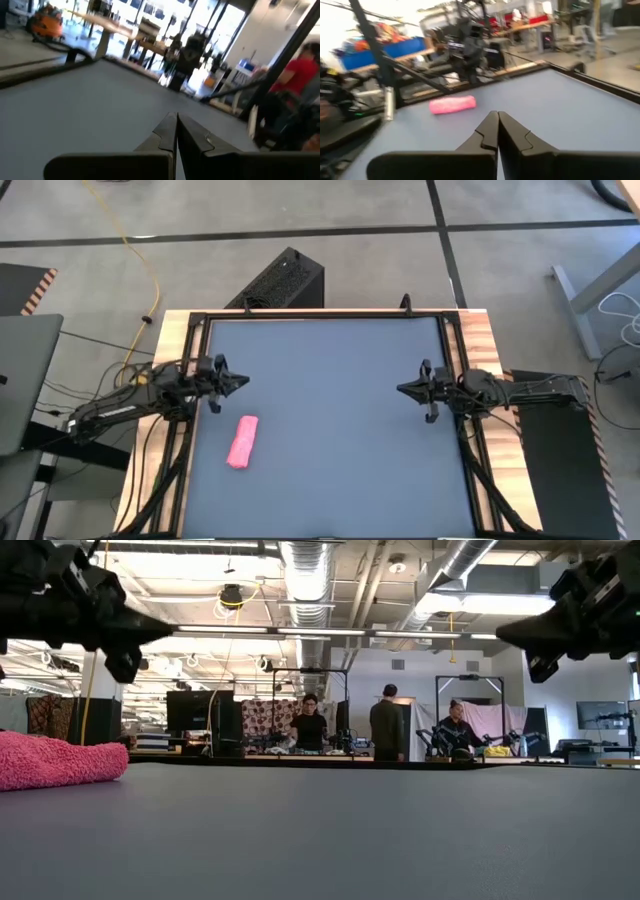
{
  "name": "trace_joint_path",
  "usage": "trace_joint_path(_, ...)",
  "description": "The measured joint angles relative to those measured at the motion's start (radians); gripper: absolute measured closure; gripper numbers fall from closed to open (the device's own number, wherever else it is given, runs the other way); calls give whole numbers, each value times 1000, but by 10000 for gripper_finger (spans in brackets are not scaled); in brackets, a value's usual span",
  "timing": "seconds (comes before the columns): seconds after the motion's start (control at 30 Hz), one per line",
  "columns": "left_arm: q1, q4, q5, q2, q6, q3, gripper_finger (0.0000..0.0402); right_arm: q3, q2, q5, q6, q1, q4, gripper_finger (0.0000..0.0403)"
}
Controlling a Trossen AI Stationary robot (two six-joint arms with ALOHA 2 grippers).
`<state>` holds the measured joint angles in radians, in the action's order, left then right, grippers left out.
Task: Roll towel
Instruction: Return to Home Position
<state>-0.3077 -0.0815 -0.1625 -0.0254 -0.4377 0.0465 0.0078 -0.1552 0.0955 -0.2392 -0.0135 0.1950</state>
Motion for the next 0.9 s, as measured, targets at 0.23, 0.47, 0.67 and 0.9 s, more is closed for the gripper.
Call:
trace_joint_path(0.23, 0, 26, 0, -5, 145, -36, 401, 0, -1, 41, 2, 5, -39, 368)
trace_joint_path(0.47, 0, 17, 20, -11, 300, -36, 401, -1, -1, 38, 2, 5, -62, 370)
trace_joint_path(0.67, 0, 35, 85, -11, 294, -37, 401, -1, -1, 38, 3, 5, -84, 369)
trace_joint_path(0.9, 0, 49, 173, -11, 295, -38, 401, -2, -1, 37, 4, 5, -113, 370)
